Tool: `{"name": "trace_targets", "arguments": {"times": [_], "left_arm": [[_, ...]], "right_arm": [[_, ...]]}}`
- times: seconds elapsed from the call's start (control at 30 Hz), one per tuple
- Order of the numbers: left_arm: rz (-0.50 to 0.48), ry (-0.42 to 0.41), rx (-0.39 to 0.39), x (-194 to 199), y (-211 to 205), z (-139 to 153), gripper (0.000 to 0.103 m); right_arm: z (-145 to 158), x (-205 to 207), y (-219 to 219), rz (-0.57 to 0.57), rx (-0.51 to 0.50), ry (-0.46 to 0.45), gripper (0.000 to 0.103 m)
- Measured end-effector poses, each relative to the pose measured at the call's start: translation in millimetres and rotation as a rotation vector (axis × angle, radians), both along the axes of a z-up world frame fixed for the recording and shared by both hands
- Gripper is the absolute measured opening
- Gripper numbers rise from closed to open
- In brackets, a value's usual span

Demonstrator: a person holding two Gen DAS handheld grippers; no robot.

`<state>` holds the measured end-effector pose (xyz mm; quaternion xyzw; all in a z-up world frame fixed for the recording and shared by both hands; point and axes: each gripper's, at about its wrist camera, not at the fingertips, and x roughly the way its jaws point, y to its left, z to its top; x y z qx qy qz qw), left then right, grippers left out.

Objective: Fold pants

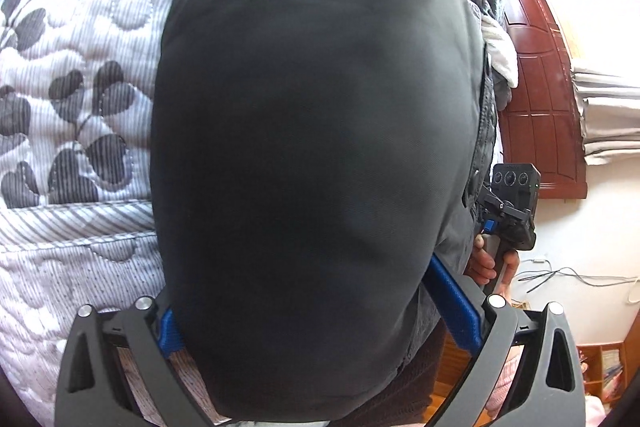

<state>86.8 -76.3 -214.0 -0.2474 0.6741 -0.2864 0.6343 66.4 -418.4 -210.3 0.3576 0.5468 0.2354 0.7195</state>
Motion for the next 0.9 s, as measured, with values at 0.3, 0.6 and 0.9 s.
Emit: {"name": "trace_targets", "arguments": {"times": [0.3,0.6,0.9], "left_arm": [[0.046,-0.016,0.003,-6,4,10,0.097],[0.082,-0.094,0.041,-10,16,31,0.066],[0.154,-0.147,-0.007,-19,36,49,0.053]], "right_arm": [[25,-12,15,0.0,-0.033,-0.101,0.043],[72,-24,43,0.029,-0.146,-0.223,0.036],[116,-15,76,0.073,-0.275,-0.332,0.036]]}}
